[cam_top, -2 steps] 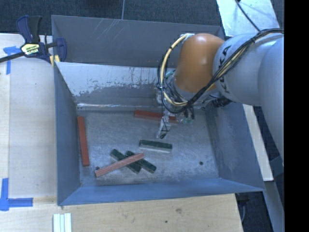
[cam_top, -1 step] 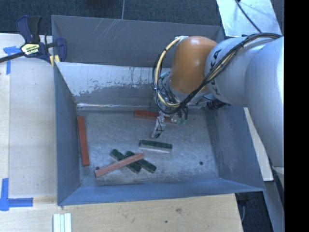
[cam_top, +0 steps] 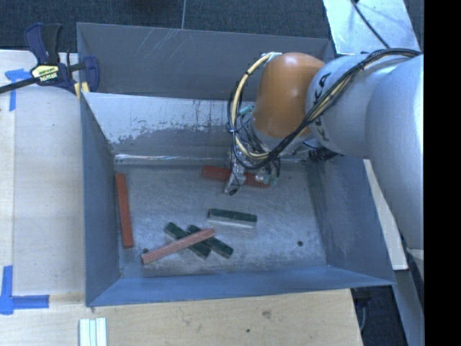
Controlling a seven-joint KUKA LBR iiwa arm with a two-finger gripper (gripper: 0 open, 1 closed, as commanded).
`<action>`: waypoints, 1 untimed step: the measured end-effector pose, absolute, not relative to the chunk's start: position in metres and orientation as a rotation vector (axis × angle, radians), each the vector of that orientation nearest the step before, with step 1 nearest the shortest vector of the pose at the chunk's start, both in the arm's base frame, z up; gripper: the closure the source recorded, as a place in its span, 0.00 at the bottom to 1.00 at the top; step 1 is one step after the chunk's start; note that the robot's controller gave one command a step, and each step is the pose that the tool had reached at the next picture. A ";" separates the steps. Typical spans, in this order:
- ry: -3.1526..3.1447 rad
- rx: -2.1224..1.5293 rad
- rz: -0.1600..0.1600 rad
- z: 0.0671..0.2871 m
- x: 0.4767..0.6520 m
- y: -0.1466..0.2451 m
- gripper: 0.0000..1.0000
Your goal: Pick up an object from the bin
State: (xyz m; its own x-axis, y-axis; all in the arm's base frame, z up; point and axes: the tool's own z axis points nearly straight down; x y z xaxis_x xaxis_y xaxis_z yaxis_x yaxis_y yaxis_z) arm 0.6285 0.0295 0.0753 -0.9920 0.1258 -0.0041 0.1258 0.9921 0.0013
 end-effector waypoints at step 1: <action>3.129 -0.106 -0.004 0.222 0.585 -0.022 1.00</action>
Offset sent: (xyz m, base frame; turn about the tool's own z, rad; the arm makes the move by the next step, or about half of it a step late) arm -0.0453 -0.0490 0.1421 -0.1962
